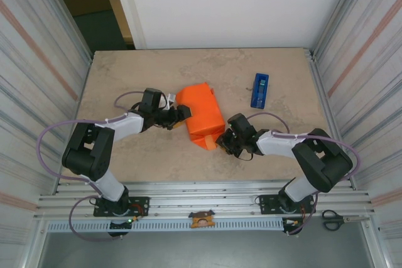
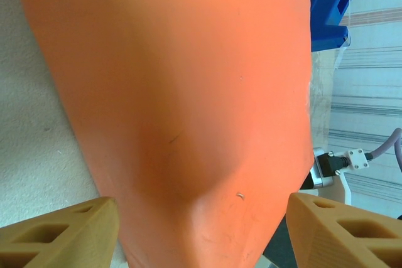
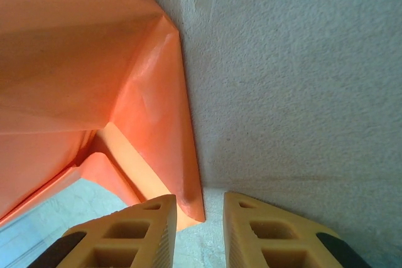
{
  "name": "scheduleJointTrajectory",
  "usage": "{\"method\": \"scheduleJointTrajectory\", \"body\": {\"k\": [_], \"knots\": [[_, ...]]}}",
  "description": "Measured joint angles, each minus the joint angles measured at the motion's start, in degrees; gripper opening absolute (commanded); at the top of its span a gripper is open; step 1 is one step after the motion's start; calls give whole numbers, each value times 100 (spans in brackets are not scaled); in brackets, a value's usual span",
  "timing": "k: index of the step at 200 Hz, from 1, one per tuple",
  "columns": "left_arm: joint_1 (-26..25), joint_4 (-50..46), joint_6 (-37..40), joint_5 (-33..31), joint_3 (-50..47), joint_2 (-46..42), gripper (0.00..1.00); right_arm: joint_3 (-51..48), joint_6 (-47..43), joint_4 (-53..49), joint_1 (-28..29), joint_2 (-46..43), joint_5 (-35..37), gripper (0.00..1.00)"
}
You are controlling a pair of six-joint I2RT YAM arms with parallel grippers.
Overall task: Wrap the gift box in paper
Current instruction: Rotate the gift box at the center of the table, then fifth fold the wrapping paper around the gift box.
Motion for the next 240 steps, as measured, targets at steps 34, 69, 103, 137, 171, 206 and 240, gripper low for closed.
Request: {"method": "scheduleJointTrajectory", "body": {"k": [34,69,103,137,171,206,240], "knots": [[2,-2,22,-2,-2,-39,71,66,13,-70,2,42,-2,27],[48,-4,24,-2,-13,-59,71,98,13,-120,31,57,24,27],[48,-17,24,-4,-92,-146,71,131,15,-170,37,63,42,24],[66,-20,24,0,-92,-151,71,177,15,-144,52,136,35,24],[74,-22,24,-2,-92,-153,71,251,13,-144,74,216,35,23],[76,-26,24,-2,-142,-243,70,321,13,-164,74,278,13,20],[122,-44,24,-7,-175,-374,71,378,11,-114,105,350,37,23]]}}
